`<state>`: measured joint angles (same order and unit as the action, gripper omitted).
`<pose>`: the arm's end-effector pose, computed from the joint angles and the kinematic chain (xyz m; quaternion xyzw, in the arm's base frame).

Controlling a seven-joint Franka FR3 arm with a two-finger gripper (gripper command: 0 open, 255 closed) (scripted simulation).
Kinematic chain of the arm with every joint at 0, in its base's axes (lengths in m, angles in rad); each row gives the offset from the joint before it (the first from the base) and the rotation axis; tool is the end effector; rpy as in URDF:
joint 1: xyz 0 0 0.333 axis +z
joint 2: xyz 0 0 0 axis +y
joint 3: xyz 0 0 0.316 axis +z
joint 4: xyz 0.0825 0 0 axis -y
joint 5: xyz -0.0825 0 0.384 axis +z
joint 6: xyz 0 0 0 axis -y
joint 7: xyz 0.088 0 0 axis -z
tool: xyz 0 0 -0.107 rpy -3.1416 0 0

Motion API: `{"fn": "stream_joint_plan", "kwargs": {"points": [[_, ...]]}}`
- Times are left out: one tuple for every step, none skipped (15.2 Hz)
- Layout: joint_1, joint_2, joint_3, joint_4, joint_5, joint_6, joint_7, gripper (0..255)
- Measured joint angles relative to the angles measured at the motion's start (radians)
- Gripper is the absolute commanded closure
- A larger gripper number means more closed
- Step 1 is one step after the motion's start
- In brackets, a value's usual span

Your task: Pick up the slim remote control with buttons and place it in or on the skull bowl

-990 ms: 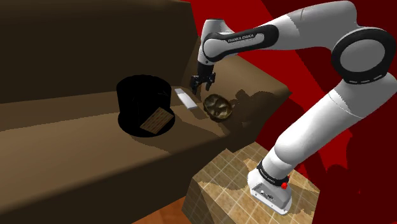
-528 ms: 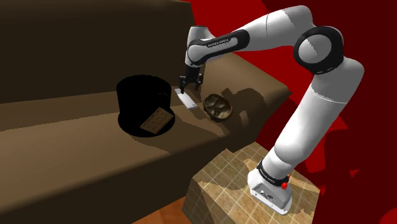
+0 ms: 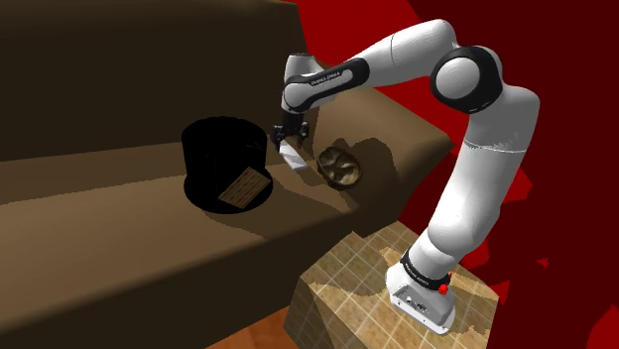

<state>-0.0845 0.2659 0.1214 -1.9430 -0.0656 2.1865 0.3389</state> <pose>0.6056 0.0170 0.3459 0.9910 -0.1333 -0.0078 0.0123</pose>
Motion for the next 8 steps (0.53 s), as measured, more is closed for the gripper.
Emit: {"fn": "stream_joint_plan", "kwargs": {"points": [[0.000, 0.007, -0.001, -0.004, -0.001, 0.012, 0.000, 0], [-0.001, 0.016, -0.002, -0.010, -0.003, 0.026, 0.000, 0], [-0.001, 0.022, -0.002, -0.012, -0.004, 0.034, 0.001, 0], [-0.001, 0.024, -0.002, -0.013, -0.004, 0.037, 0.001, 0], [0.000, 0.024, -0.002, -0.014, -0.005, 0.039, 0.002, 0], [0.000, 0.025, -0.002, -0.015, -0.005, 0.040, 0.002, 0], [0.000, 0.025, -0.002, -0.015, -0.005, 0.041, 0.002, 0], [0.000, 0.025, -0.002, -0.015, -0.005, 0.041, 0.002, 0]]}}
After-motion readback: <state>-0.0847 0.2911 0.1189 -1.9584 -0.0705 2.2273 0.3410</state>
